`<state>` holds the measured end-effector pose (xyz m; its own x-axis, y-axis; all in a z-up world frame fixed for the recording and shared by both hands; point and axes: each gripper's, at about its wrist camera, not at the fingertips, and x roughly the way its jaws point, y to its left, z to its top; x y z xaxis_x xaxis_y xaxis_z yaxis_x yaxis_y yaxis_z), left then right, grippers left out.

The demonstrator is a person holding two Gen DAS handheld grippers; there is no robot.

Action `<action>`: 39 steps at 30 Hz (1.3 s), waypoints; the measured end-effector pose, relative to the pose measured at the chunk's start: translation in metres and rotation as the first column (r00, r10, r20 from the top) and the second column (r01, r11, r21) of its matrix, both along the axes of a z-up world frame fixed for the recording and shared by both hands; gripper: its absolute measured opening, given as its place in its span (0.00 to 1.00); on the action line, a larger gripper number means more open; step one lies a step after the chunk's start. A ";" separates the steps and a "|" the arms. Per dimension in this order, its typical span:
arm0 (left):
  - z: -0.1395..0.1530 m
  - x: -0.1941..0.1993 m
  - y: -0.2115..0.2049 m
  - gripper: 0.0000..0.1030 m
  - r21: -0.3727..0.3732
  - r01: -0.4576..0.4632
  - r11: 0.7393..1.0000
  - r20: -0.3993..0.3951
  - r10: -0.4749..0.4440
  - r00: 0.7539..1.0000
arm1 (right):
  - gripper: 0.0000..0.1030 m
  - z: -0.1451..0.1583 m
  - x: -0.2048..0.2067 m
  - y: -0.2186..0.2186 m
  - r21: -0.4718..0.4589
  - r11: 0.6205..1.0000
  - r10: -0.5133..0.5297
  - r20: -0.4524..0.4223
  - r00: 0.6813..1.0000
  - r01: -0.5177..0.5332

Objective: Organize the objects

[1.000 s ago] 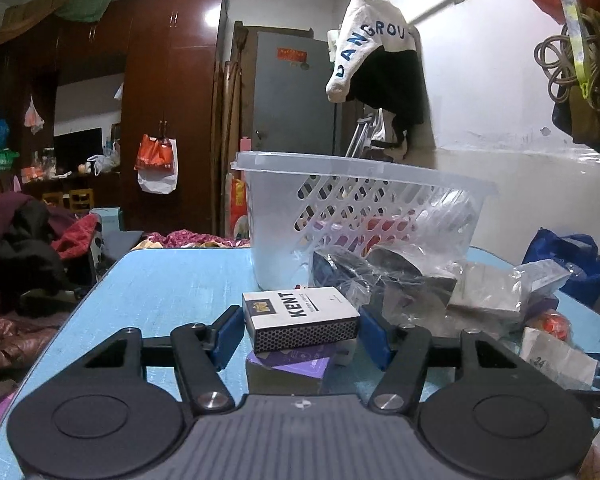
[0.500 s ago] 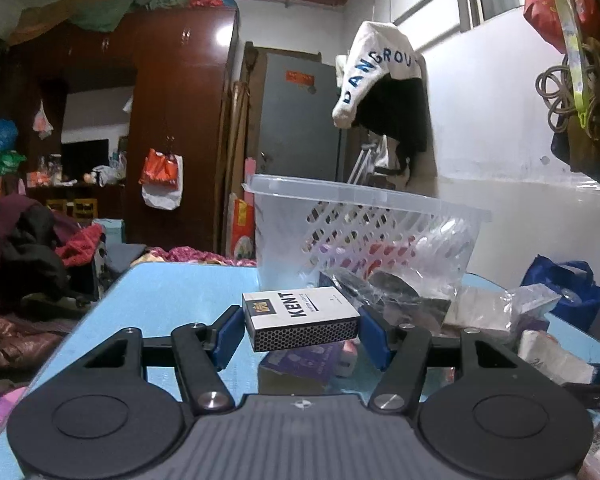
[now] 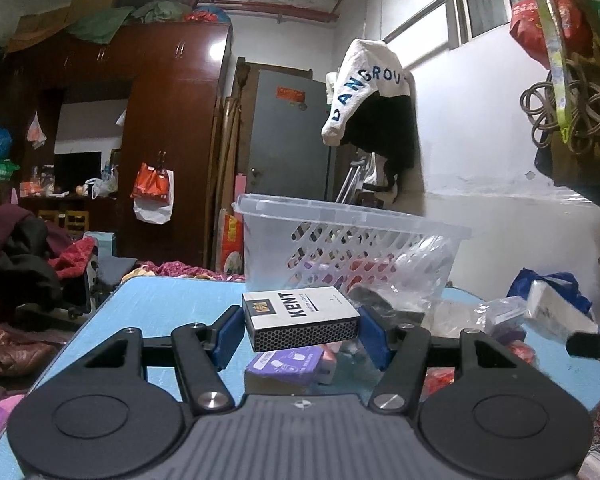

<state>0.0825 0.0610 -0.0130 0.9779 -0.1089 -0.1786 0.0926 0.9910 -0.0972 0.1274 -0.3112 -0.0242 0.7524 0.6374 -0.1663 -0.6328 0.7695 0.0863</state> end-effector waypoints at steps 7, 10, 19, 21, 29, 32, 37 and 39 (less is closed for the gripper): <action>0.039 0.011 -0.004 0.63 0.010 0.046 0.999 0.046 -0.046 0.998 | 0.37 0.044 0.026 0.005 0.001 1.000 -0.017 0.072 0.997 0.017; 0.075 0.038 -0.008 0.63 0.012 0.058 0.998 0.058 -0.059 0.997 | 0.37 0.072 0.059 0.026 -0.029 1.000 0.002 0.092 0.996 0.001; 0.120 0.162 -0.023 0.64 -0.004 0.013 1.000 -0.095 -0.014 0.995 | 0.37 0.113 0.176 0.103 -0.201 0.979 -0.034 0.018 0.999 0.037; 0.111 0.178 -0.024 0.71 0.007 0.035 0.999 -0.124 -0.034 0.992 | 0.40 0.110 0.188 0.111 -0.227 0.973 -0.040 0.005 0.999 0.040; 0.087 0.137 -0.007 0.77 -0.058 0.086 0.995 -0.104 -0.092 0.990 | 1.00 0.092 0.141 0.080 -0.267 0.958 -0.094 0.068 0.993 0.108; 0.072 0.074 -0.001 0.87 -0.020 0.099 0.995 -0.023 -0.100 0.995 | 1.00 0.074 0.108 0.051 -0.233 0.964 -0.118 0.047 0.992 0.126; 0.023 0.006 0.008 0.87 -0.052 0.027 0.998 0.010 -0.026 1.000 | 1.00 0.032 0.069 0.024 -0.191 0.969 -0.154 0.023 0.988 0.156; 0.006 -0.001 0.010 0.87 -0.068 0.021 0.997 -0.013 -0.022 1.000 | 1.00 0.023 0.061 0.026 -0.166 0.979 -0.117 0.006 0.993 0.116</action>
<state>0.0819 0.0709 -0.0066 0.9726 -0.1422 -0.1838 0.1120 0.9798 -0.1655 0.1881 -0.2854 -0.0011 0.8192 0.5085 -0.2652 -0.5378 0.8418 -0.0472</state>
